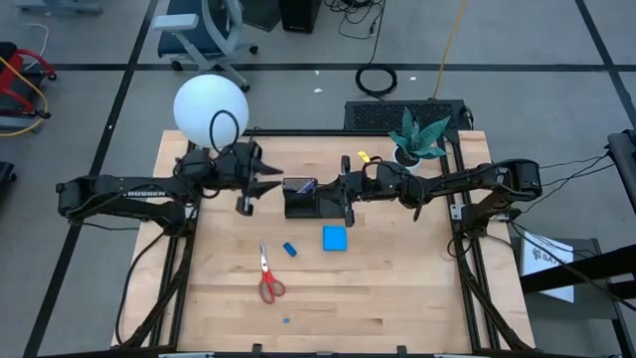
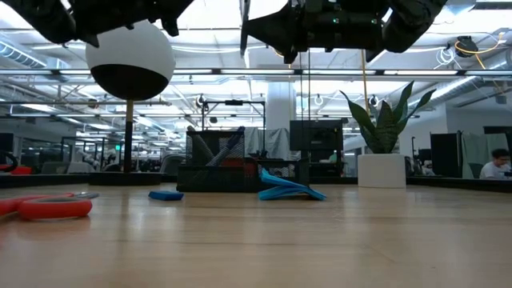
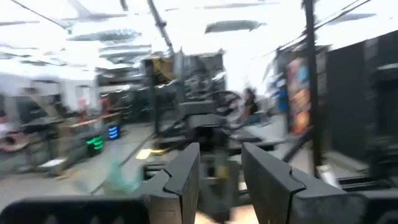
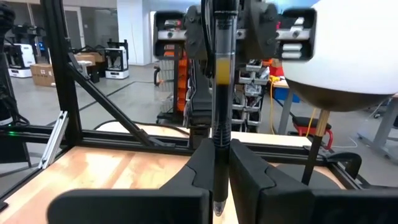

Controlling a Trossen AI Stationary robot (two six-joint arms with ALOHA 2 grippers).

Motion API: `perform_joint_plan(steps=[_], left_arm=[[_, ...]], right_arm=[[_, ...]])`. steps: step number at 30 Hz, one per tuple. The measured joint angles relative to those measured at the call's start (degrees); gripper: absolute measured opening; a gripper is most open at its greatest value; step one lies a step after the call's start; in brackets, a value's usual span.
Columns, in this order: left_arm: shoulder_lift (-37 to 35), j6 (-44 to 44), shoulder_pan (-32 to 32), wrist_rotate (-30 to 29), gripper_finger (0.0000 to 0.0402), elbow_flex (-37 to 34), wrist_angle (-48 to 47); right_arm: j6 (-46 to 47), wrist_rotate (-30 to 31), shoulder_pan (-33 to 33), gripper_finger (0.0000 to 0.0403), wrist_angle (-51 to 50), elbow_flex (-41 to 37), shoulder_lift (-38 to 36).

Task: Pick and place office supplies into organizer
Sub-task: Put the black pen into the black mesh organizer

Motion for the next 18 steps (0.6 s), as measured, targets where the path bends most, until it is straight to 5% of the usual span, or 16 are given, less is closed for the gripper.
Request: perform_joint_plan(steps=[18], left_arm=[[8.5,0.3,-0.5,0.1,0.0127,5.1,-0.8]], right_arm=[[0.4,0.0,-0.2,0.0017,-0.1,0.0,0.0]])
